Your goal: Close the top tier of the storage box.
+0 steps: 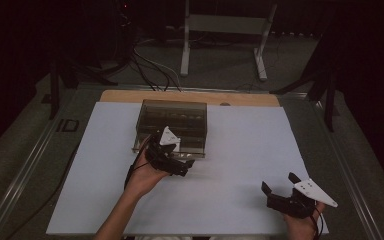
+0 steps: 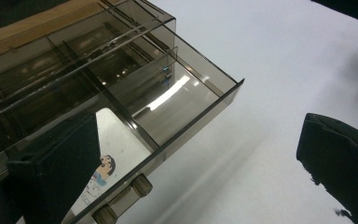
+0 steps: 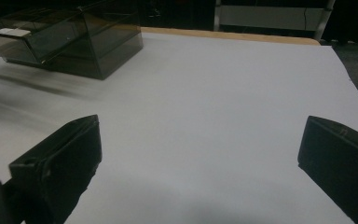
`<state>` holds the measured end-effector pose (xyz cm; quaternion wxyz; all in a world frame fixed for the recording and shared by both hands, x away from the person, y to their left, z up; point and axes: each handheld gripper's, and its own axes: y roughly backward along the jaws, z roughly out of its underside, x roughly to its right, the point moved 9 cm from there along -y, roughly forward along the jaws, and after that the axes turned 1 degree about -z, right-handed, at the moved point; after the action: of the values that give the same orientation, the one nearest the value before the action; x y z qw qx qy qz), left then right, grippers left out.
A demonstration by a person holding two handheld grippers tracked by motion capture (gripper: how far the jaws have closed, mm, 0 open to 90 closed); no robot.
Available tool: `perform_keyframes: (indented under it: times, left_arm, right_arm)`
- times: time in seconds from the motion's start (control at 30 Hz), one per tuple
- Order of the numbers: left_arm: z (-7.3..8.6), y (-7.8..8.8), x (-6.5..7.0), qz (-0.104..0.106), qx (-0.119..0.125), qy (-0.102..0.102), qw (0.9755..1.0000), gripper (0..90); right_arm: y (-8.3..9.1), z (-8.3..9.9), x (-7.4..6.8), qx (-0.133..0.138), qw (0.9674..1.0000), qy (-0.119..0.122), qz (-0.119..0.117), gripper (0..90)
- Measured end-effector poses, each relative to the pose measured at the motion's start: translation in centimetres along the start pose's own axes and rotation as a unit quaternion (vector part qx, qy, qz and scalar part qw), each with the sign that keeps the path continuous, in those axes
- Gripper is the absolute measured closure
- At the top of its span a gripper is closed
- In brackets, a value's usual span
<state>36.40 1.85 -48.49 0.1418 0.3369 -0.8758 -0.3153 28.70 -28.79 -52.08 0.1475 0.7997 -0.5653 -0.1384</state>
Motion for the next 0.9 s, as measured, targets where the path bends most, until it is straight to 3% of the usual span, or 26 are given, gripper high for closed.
perform_keyframes:
  times: [0.4,0.9]
  left_arm:
    - [0.6,-0.1,0.6,0.003,-0.008,-0.015,0.9999,1.2]
    - [1.2,-0.1,1.0,0.009,-0.012,-0.019,0.9997,1.3]
  right_arm:
    - [0.0,0.0,0.0,0.0,1.0,0.0,0.0,0.0]
    - [0.0,0.0,0.0,-0.001,1.0,0.0,0.0,0.0]
